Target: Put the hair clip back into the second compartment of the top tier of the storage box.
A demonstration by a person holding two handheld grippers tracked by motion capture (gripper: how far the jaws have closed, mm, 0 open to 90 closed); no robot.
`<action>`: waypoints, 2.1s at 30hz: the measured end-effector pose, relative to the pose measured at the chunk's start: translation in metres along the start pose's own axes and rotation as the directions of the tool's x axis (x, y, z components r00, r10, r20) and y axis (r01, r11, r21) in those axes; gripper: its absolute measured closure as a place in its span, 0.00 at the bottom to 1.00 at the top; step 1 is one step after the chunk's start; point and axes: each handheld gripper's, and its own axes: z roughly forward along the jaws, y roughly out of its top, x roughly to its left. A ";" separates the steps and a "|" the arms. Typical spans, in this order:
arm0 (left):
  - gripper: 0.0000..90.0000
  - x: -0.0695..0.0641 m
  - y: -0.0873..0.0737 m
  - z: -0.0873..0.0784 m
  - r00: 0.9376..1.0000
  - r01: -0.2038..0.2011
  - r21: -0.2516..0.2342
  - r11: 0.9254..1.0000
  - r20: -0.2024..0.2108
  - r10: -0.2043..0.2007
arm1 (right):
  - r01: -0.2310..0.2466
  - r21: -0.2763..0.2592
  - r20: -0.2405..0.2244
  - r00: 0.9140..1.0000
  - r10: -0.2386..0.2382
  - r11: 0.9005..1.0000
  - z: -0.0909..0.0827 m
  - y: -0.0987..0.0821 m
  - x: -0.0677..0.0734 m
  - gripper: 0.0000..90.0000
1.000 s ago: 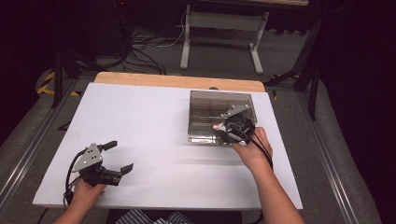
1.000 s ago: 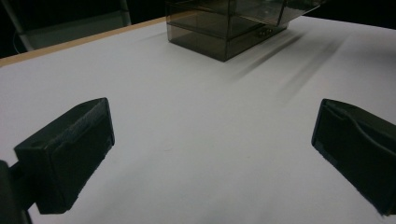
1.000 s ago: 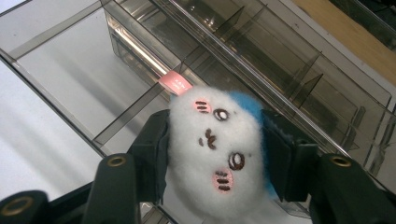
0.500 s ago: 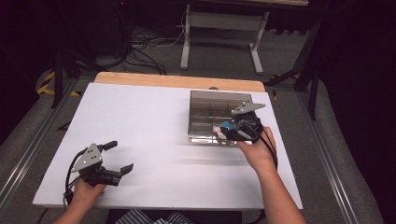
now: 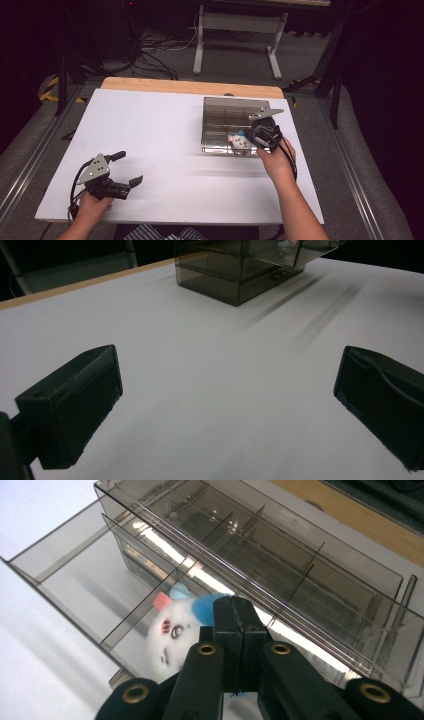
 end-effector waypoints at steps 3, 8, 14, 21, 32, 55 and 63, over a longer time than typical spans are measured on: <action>0.00 0.000 0.000 0.000 1.000 0.000 -0.001 1.000 0.001 0.000 | 0.000 0.012 0.010 1.000 0.000 1.000 0.004 0.001 0.000 1.00; 0.00 0.000 0.000 0.000 1.000 -0.003 0.002 1.000 0.000 0.003 | 0.004 0.045 0.032 0.999 -0.005 0.999 0.012 0.000 -0.001 1.00; 0.00 0.000 0.000 0.000 1.000 -0.003 0.003 1.000 0.000 0.003 | 0.005 0.068 0.038 0.999 -0.008 0.998 0.019 0.001 -0.002 1.00; 0.00 0.000 0.000 0.000 1.000 -0.002 0.003 1.000 -0.001 0.002 | 0.017 0.082 0.050 0.999 -0.021 0.997 0.024 0.002 0.000 1.00; 0.00 0.000 0.000 0.000 1.000 0.000 0.003 1.000 -0.001 0.000 | -0.011 0.026 0.052 0.999 0.009 1.000 0.011 0.000 -0.005 1.00; 0.00 -0.001 0.000 0.001 1.000 0.002 0.004 1.000 0.001 -0.002 | 0.016 0.000 -0.018 1.000 -0.015 1.000 -0.010 -0.007 0.013 1.00; 0.01 -0.001 0.000 0.001 1.000 -0.001 0.009 1.000 -0.002 0.001 | 0.009 0.023 -0.022 1.000 -0.009 1.000 0.001 -0.008 0.012 1.00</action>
